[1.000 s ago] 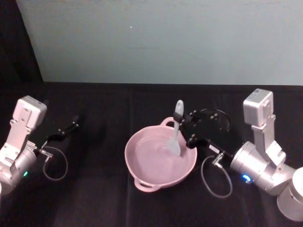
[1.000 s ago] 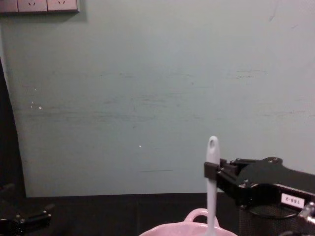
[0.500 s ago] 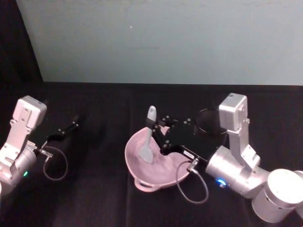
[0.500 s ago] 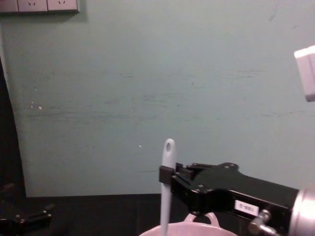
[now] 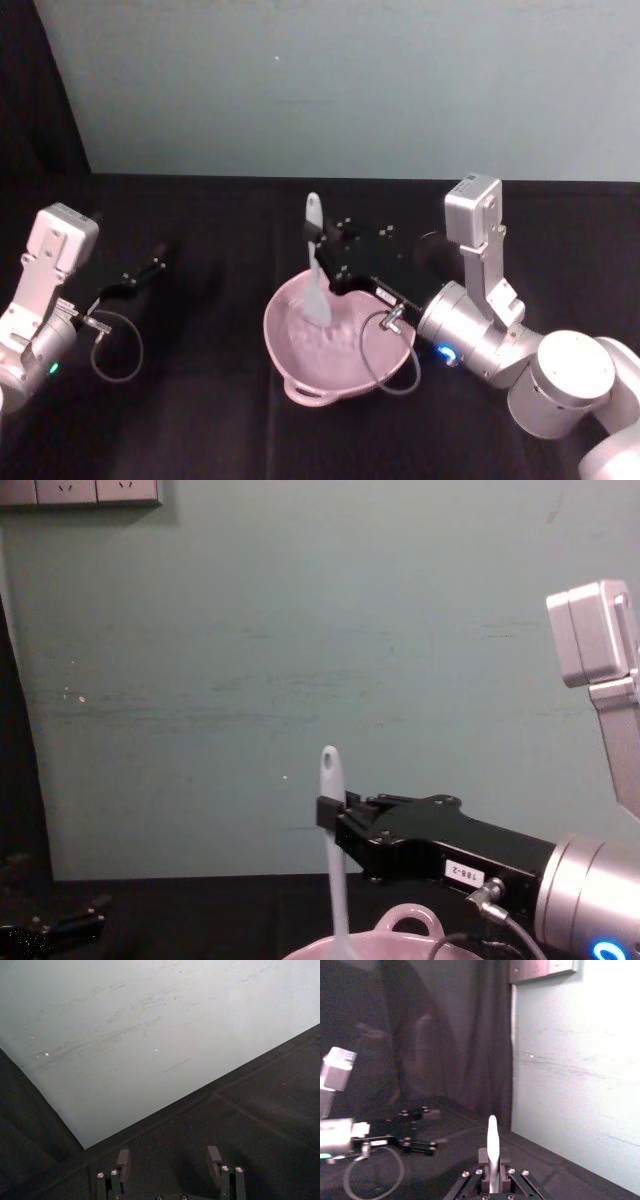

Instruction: Use the one hand to pick up the spoon and stir the clear water in the bowl.

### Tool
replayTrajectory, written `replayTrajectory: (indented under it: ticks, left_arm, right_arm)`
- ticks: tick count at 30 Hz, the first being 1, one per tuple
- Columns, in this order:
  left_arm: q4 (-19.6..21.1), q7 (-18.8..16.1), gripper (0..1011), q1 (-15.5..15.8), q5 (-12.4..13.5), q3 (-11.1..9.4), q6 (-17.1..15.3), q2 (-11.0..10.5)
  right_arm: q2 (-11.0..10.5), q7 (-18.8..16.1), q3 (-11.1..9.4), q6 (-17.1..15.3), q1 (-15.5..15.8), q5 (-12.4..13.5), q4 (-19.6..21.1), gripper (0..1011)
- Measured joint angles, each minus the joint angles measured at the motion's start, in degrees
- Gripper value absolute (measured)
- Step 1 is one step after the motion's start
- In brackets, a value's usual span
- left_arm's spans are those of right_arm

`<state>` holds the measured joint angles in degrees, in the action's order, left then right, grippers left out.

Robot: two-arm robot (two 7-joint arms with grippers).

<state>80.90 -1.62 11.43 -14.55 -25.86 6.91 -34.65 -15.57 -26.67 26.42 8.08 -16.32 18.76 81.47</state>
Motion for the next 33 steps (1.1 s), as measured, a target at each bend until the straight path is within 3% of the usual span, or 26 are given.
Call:
replayTrajectory:
  ticks: [6, 13, 23, 33]
  left_arm:
    - [0.0, 0.0, 1005, 0.0, 0.0, 0.0, 0.0, 0.0]
    - [0.0, 0.0, 1005, 0.0, 0.0, 0.0, 0.0, 0.0]
    - [0.0, 0.0, 1005, 0.0, 0.0, 0.0, 0.0, 0.0]
    - [0.0, 0.0, 1005, 0.0, 0.0, 0.0, 0.0, 0.0]
  right_arm:
    - [0.4, 1.82, -1.73, 1.3, -1.06, -1.17, -2.66, 121]
    - [-0.4, 2.79, -3.89, 1.68, -0.33, -1.36, -2.77, 121]
    - [-3.4, 3.05, -5.91, -1.15, 4.06, -1.14, 3.18, 120]
    - [-4.49, 1.49, -5.09, -1.35, 8.67, 0.16, 9.1, 121]
